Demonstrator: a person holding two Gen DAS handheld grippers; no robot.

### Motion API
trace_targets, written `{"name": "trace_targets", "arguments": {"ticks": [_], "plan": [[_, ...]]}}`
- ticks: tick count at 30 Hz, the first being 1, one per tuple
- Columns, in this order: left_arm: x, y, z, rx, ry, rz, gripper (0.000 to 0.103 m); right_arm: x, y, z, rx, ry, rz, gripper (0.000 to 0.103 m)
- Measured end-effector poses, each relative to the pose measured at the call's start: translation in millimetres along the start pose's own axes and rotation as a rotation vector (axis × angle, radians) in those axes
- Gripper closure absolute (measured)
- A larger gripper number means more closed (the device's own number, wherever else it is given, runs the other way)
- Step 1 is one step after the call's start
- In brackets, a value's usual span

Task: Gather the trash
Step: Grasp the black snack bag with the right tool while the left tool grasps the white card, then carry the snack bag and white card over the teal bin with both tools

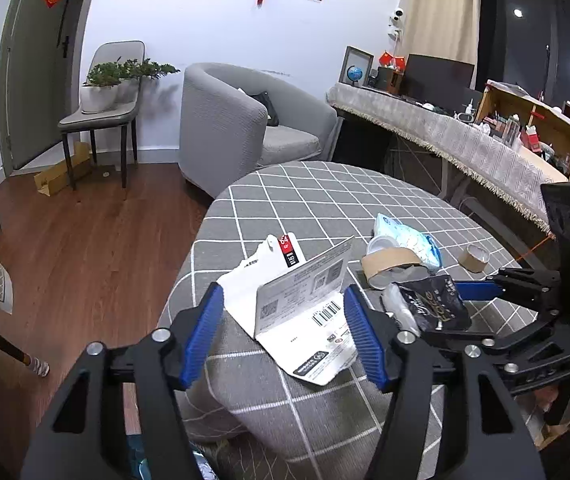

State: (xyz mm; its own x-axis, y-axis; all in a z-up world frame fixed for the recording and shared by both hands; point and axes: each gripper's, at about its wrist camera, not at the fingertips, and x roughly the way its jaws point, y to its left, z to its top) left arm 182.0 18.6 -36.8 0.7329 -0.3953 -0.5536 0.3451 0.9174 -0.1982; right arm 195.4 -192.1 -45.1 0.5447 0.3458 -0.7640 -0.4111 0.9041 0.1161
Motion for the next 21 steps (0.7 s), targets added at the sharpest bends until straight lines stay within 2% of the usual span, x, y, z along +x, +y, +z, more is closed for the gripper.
{"name": "trace_targets", "arguments": {"ticks": [7, 9, 10, 12, 16, 18, 21], "plan": [[13, 0, 0, 0.007, 0.050, -0.081, 0.059, -8, -6, -3, -0.038, -0.010, 0.039, 0.026], [17, -1, -1, 0.005, 0.068, -0.111, 0.073, -8, -7, -4, -0.039, -0.008, 0.037, 0.026], [18, -3, -1, 0.008, 0.072, -0.111, 0.074, -9, -9, -4, -0.037, -0.007, 0.034, 0.026], [21, -7, -3, 0.011, 0.083, -0.121, 0.082, -11, -12, -5, -0.031, -0.009, 0.028, 0.026], [20, -14, -5, 0.026, 0.091, -0.130, 0.088, -13, -18, -8, -0.018, -0.008, 0.025, 0.026], [18, -19, -6, 0.046, 0.091, -0.120, 0.100, -13, -18, -9, -0.015, -0.007, 0.033, 0.026], [14, -22, -7, 0.051, 0.082, -0.108, 0.101, -17, -13, -8, -0.020, -0.016, 0.040, 0.026]]}}
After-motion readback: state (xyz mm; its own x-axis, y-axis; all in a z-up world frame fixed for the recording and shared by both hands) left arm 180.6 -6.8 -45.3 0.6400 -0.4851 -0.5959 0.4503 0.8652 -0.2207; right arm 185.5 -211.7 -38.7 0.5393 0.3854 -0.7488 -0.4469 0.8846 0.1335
